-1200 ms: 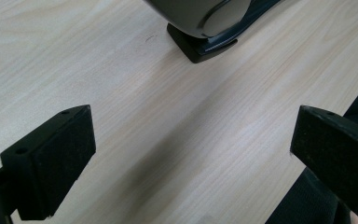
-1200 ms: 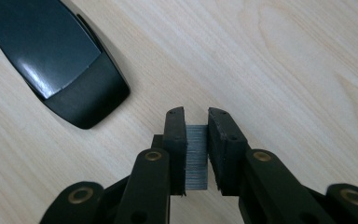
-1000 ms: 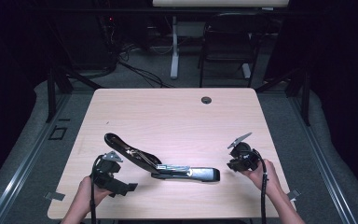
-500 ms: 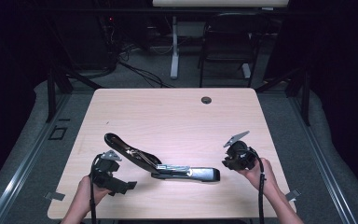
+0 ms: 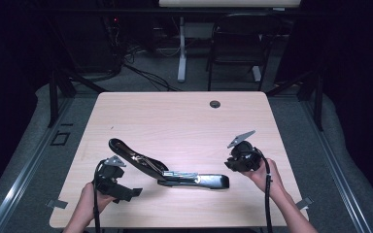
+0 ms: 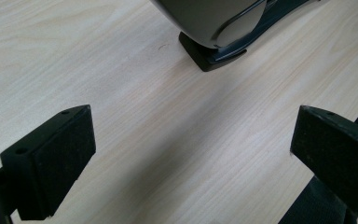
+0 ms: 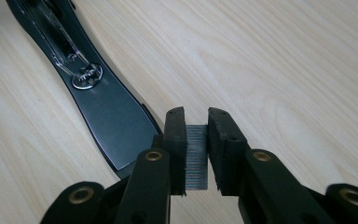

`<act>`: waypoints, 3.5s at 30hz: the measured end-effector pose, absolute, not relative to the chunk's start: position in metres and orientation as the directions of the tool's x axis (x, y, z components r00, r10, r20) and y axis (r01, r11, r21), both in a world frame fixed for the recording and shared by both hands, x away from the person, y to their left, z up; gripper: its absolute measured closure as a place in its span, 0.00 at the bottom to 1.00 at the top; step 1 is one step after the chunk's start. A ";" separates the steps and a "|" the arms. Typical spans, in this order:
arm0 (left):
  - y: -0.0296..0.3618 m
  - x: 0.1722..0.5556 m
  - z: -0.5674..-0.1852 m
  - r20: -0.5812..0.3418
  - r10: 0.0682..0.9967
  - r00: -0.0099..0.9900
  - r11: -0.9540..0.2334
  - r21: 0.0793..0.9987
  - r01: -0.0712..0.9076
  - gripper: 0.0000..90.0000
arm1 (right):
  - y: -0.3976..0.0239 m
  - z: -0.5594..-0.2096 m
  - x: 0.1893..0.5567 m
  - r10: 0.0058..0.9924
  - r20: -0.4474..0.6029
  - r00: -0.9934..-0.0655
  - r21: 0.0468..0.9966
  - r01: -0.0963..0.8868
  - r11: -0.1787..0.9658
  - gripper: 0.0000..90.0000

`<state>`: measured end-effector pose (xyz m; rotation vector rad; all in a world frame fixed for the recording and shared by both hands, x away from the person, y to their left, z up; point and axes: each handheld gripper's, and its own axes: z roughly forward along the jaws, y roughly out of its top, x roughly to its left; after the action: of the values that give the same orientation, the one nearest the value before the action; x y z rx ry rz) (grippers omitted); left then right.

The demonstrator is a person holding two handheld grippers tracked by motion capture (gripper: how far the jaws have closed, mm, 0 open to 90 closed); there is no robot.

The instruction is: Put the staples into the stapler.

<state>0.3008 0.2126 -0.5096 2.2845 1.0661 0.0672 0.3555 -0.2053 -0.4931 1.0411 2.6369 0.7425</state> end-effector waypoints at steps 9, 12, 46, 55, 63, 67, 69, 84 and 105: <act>0.214 0.301 -0.509 -0.207 0.709 0.674 -0.489 0.544 0.682 0.00 | -0.191 -0.486 0.357 0.658 -0.013 -0.753 0.552 0.543 0.633 0.87; 0.214 0.302 -0.509 -0.202 0.714 0.671 -0.489 0.541 0.684 0.00 | -0.189 -0.485 0.358 0.654 -0.011 -0.756 0.551 0.541 0.635 0.87; 0.217 0.303 -0.508 -0.236 0.712 0.661 -0.451 0.568 0.689 0.00 | -0.141 -0.455 0.373 0.524 -0.010 -0.852 0.620 0.406 0.672 0.87; 0.216 0.303 -0.508 -0.249 0.701 0.668 -0.446 0.577 0.684 0.00 | -0.124 -0.456 0.376 0.409 0.031 -0.912 0.637 0.333 0.695 0.87; 0.216 0.303 -0.508 -0.250 0.698 0.671 -0.451 0.575 0.683 0.00 | -0.110 -0.464 0.375 0.353 0.038 -0.935 0.616 0.300 0.729 0.87; 0.217 0.303 -0.509 -0.251 0.699 0.669 -0.452 0.570 0.686 0.00 | -0.105 -0.470 0.375 0.319 0.046 -0.947 0.606 0.280 0.744 0.87; 0.216 0.303 -0.509 -0.255 0.697 0.670 -0.451 0.570 0.687 0.00 | -0.102 -0.473 0.375 0.302 0.055 -0.952 0.604 0.272 0.749 0.87; 0.214 0.304 -0.510 -0.250 0.701 0.668 -0.459 0.558 0.691 0.00 | -0.090 -0.497 0.376 0.232 0.073 -0.970 0.539 0.234 0.809 0.87; 0.216 0.304 -0.510 -0.264 0.700 0.663 -0.449 0.559 0.697 0.00 | -0.089 -0.507 0.377 0.181 0.066 -0.981 0.499 0.189 0.846 0.86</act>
<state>0.3045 0.2159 -0.5100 2.2293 1.0745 0.0068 0.3770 -0.0887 -0.5071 0.3043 3.0338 0.8231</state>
